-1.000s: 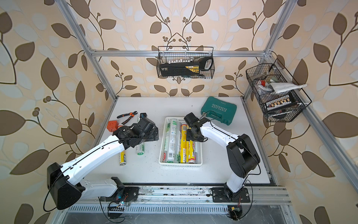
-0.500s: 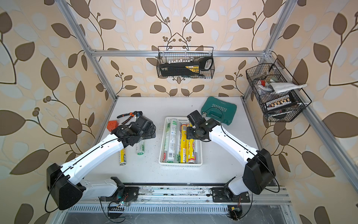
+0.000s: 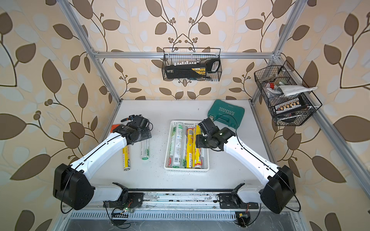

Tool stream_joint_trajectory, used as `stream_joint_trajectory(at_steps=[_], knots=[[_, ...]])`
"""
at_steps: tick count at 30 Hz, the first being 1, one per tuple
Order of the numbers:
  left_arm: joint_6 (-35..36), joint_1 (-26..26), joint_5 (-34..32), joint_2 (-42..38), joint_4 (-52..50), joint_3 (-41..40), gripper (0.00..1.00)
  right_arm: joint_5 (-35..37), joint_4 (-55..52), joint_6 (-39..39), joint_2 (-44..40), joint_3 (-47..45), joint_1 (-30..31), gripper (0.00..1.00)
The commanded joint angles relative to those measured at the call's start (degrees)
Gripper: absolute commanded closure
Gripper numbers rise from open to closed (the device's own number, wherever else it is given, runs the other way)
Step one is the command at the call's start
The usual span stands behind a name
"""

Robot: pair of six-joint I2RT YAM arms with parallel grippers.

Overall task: Put the plastic wrap into the basket
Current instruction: Place the plastic wrap in the basket, then pick up the plastic wrap from the center of the board.

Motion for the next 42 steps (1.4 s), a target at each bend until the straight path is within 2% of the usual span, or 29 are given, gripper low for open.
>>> stream_joint_trajectory(at_steps=[1, 8, 15, 19, 29, 42], knots=[[-2.07, 3.19, 1.80, -0.14, 1.63, -1.52, 0.01, -1.06, -0.84, -0.78, -1.37, -1.36, 0.34, 0.36], [-3.77, 12.55, 1.61, 0.11, 3.06, -5.59, 0.01, -1.65, -0.94, -0.95, -2.62, -2.72, 0.28, 0.36], [-6.16, 20.26, 6.97, 0.24, 9.25, -12.73, 0.01, -1.87, -1.03, -1.47, -2.45, -2.61, 0.31, 0.36], [-6.42, 21.96, 7.37, 1.75, 10.67, -14.18, 0.01, -1.79, -1.37, -1.66, -2.66, -2.61, 0.28, 0.36], [-3.71, 24.02, 12.99, 7.50, 16.00, -15.42, 0.01, -1.80, -1.47, -1.46, -2.89, -3.65, 0.29, 0.35], [-0.25, 23.95, 15.63, 9.86, 17.92, -15.57, 0.18, -2.51, -1.20, -0.89, -2.19, -3.60, 0.31, 0.35]])
